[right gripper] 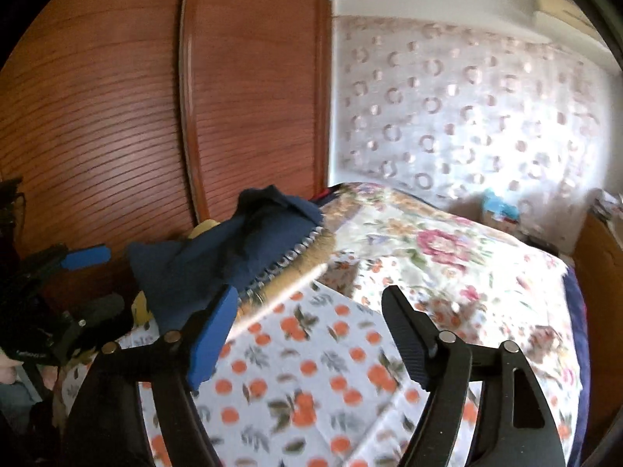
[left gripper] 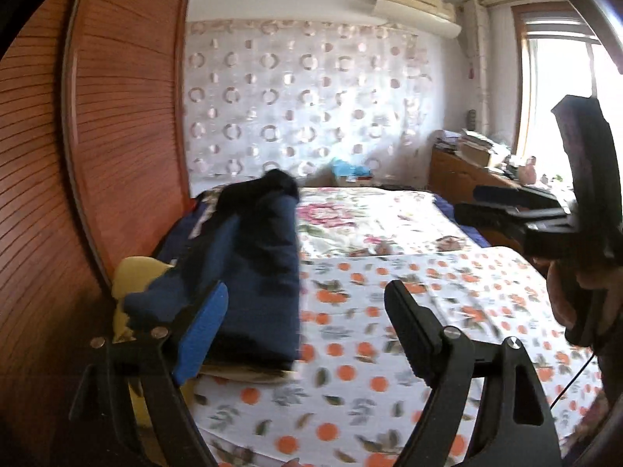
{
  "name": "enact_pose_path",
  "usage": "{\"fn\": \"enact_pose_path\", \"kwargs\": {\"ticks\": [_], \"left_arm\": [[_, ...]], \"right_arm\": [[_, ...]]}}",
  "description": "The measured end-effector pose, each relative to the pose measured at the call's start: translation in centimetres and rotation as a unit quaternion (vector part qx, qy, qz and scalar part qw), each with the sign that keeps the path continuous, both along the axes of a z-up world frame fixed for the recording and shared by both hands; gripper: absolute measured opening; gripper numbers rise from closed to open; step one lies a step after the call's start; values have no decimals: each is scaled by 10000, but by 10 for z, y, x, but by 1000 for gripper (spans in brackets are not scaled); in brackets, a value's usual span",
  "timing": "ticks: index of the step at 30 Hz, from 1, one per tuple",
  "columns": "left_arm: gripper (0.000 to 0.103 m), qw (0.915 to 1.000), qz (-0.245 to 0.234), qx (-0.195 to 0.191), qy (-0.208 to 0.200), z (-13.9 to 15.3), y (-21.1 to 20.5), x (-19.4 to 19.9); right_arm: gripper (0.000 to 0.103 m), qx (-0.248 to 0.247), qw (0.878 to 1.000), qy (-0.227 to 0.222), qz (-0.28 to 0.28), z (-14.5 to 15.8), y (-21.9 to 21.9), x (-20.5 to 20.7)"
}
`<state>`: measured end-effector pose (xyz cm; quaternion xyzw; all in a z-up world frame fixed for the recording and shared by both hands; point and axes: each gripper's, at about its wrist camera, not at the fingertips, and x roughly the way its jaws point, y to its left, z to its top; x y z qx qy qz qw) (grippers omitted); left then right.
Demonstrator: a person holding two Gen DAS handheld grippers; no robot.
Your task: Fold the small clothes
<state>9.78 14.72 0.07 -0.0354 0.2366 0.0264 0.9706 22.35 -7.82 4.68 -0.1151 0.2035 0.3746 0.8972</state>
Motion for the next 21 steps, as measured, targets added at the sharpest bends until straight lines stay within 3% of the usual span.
{"fn": "enact_pose_path", "kwargs": {"ticks": [7, 11, 21], "left_arm": [[83, 9994, -302, -129, -123, 16, -42, -10], [83, 9988, -433, -8, -227, 29, -69, -17], [83, 9972, -631, -37, -392, 57, -107, -35]], "right_arm": [[80, 288, 9955, -154, -889, 4, -52, -68], [80, 507, 9890, -283, -1359, 14, -77, -101], [80, 931, 9771, -496, -1847, 37, -102, -180]]}}
